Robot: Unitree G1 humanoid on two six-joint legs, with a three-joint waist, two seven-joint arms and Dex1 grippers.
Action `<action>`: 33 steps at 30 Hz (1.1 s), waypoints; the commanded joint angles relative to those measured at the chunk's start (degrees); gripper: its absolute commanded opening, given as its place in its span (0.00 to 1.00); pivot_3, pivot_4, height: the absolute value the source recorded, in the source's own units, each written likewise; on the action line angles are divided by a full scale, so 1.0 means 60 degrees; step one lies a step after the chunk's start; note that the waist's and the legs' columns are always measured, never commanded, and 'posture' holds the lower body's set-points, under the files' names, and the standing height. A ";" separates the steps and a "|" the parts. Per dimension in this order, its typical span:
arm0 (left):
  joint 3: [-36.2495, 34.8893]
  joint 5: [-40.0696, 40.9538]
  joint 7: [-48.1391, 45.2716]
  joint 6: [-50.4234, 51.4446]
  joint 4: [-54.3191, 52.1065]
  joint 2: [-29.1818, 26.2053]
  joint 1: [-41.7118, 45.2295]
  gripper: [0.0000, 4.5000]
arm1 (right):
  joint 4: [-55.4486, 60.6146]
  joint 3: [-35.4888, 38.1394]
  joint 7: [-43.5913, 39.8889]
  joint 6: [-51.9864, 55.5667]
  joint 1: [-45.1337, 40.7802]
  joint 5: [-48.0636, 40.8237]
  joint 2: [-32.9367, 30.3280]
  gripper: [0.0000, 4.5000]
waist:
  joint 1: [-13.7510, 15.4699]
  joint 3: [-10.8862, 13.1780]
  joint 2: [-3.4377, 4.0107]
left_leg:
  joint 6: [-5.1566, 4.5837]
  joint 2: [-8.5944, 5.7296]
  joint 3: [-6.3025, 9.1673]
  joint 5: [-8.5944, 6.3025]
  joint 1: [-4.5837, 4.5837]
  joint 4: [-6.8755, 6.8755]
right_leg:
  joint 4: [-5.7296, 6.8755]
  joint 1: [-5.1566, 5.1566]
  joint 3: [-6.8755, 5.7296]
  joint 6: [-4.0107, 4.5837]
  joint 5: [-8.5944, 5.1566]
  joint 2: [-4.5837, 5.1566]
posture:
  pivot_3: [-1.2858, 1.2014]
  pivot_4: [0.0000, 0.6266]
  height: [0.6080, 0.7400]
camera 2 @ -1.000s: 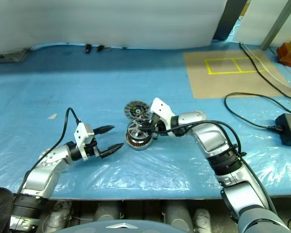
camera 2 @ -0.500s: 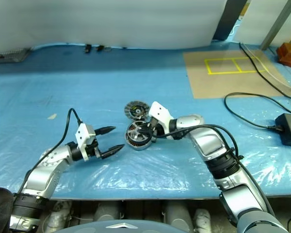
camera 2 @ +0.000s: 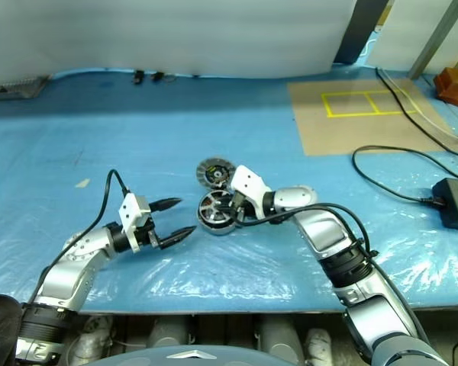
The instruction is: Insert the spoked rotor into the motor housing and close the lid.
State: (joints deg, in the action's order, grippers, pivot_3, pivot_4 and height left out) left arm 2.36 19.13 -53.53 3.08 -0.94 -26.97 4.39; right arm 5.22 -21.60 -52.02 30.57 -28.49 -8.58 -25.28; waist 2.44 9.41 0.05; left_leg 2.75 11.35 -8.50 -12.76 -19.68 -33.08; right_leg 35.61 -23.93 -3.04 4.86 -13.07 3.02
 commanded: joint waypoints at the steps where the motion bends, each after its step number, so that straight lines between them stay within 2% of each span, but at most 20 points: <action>1: -0.0031 0.0040 0.0006 0.0006 -0.0160 0.0001 0.0116 1.00 | -0.0003 -0.0137 -0.0013 0.0140 0.0149 0.0128 -0.0071 0.28 | 0.0010 0.0000 0.0000 | 0.0001 0.0001 0.0000 0.0001 0.0002 0.0000 | 0.0000 0.0003 0.0000 0.0000 0.0000 0.0000 | 0.52 0.24 1.00; 7: -0.0007 0.0030 -0.0042 0.0017 -0.0041 -0.0002 0.0226 1.00 | 0.0272 0.0684 -0.0155 0.0345 0.0025 -0.0710 0.0160 0.73 | 0.0006 0.0000 0.0000 | -0.0001 0.0001 0.0000 0.0002 -0.0005 0.0002 | -0.0005 -0.0001 0.0000 0.0000 0.0000 0.0000 | 0.52 0.24 1.00; 10: 0.0008 0.0030 -0.0066 0.0012 0.0008 -0.0005 0.0263 1.00 | 0.0349 0.1116 -0.0185 0.0579 -0.0091 -0.1161 0.0269 0.73 | 0.0003 0.0000 0.0000 | -0.0006 0.0000 0.0000 0.0005 -0.0008 0.0002 | -0.0006 -0.0002 0.0000 0.0000 0.0000 0.0000 | 0.52 0.24 1.00; 13: 0.0023 0.0023 -0.0090 0.0002 0.0047 -0.0011 0.0307 1.00 | 0.0260 0.1040 -0.0175 0.0547 -0.0115 -0.1089 0.0230 0.59 | 0.0006 0.0000 0.0000 | -0.0009 0.0000 0.0001 0.0007 -0.0008 0.0002 | -0.0006 -0.0002 0.0000 0.0000 0.0000 0.0000 | 0.52 0.24 1.00; 20: 0.0008 0.0027 -0.0116 -0.0015 0.0066 -0.0022 0.0345 1.00 | 0.0119 0.0659 0.0018 0.0352 0.0087 -0.0715 0.0310 0.05 | 0.0006 0.0000 0.0000 | -0.0008 0.0001 0.0000 0.0006 -0.0012 0.0003 | -0.0009 -0.0006 0.0000 0.0001 0.0000 0.0000 | 0.52 0.24 1.00; 21: 0.0010 0.0031 -0.0109 -0.0009 0.0046 -0.0014 0.0344 1.00 | 0.0055 0.0581 0.0110 0.0334 0.0086 -0.0627 0.0370 0.01 | 0.0002 0.0000 0.0000 | -0.0008 0.0001 0.0001 0.0006 -0.0012 0.0005 | -0.0009 -0.0006 0.0000 0.0000 0.0000 0.0000 | 0.52 0.24 1.00; 25: 0.0030 0.0034 -0.0106 0.0008 0.0051 0.0024 0.0401 1.00 | -0.0290 0.0279 0.0388 0.0261 0.0075 -0.0251 0.0546 0.01 | 0.0002 0.0000 0.0000 | 0.0000 0.0000 0.0000 0.0001 -0.0011 0.0004 | -0.0009 -0.0007 0.0000 0.0000 0.0000 0.0000 | 0.52 0.24 1.00; 29: 0.0047 0.0019 -0.0129 -0.0021 0.0130 0.0051 0.0494 1.00 | -0.1013 -0.0497 0.0457 -0.0468 0.0270 0.0765 0.0211 0.01 | 0.0005 0.0000 -0.0001 | 0.0001 -0.0001 0.0000 0.0001 -0.0012 0.0004 | -0.0011 -0.0005 0.0000 0.0000 0.0000 0.0002 | 0.52 0.24 1.00; 33: 0.0041 0.0012 -0.0163 -0.0039 0.0199 0.0048 0.0553 1.00 | -0.1089 -0.0245 0.0445 -0.0643 0.0320 0.0568 0.0303 0.01 | -0.0005 -0.0001 -0.0001 | 0.0003 0.0000 0.0000 0.0000 0.0014 0.0004 | -0.0009 0.0015 0.0000 -0.0001 -0.0001 0.0001 | 0.52 0.24 1.00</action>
State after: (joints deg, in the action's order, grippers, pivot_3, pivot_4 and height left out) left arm 2.80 19.03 -54.21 3.23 0.85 -26.60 7.11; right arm 0.68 -22.84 -49.73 26.01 -27.93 -6.36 -23.24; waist 2.41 9.41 0.04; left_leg 2.77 11.35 -8.50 -12.77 -19.56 -33.05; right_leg 35.55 -23.79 -3.04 4.84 -13.07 3.03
